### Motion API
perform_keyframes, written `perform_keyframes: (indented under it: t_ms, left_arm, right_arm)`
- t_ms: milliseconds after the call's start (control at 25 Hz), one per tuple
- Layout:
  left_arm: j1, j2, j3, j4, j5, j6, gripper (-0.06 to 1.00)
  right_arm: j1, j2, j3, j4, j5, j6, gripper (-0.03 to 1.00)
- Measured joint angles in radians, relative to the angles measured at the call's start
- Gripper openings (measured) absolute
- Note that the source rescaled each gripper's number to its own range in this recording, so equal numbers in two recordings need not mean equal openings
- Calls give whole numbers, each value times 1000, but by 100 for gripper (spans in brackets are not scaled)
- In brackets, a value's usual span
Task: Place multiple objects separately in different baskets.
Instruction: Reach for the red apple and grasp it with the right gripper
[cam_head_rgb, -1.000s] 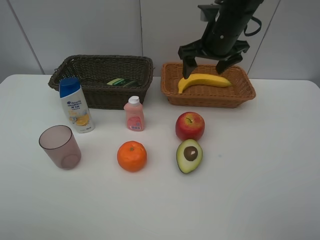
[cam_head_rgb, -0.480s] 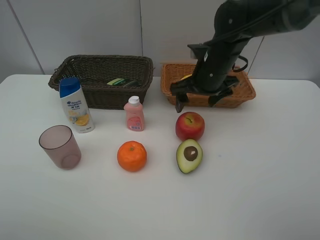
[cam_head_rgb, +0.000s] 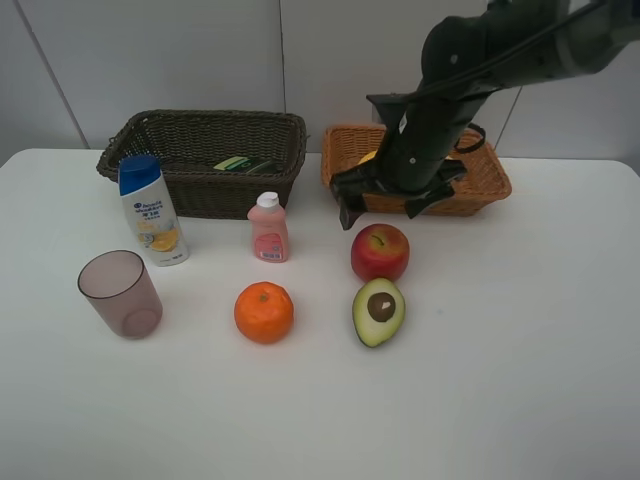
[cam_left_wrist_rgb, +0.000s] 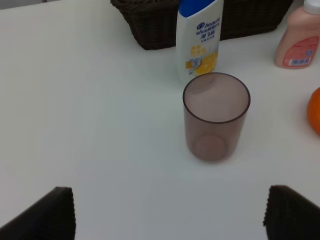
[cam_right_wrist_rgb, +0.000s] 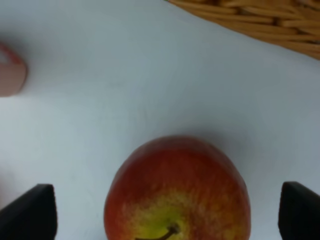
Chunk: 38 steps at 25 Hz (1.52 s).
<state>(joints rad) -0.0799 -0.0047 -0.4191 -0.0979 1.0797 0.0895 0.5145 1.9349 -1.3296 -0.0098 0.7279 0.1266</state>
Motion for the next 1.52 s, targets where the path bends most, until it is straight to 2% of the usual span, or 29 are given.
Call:
perform_keyframes:
  t_ms: [160, 1040, 1120, 1240, 1520]
  left_arm:
    - [0, 0, 0, 0, 0, 0, 100]
    - [0, 0, 0, 0, 0, 0, 100]
    - [0, 0, 0, 0, 0, 0, 100]
    - [0, 0, 0, 0, 0, 0, 100]
    - [0, 0, 0, 0, 0, 0, 100]
  right_arm:
    - [0, 0, 42, 1, -40, 0, 89]
    - [0, 130, 46, 0, -74, 1, 89]
    - [0, 130, 46, 0, -76, 1, 86]
    - [0, 130, 46, 0, -76, 0, 72]
    - [0, 130, 46, -5, -72, -3, 71]
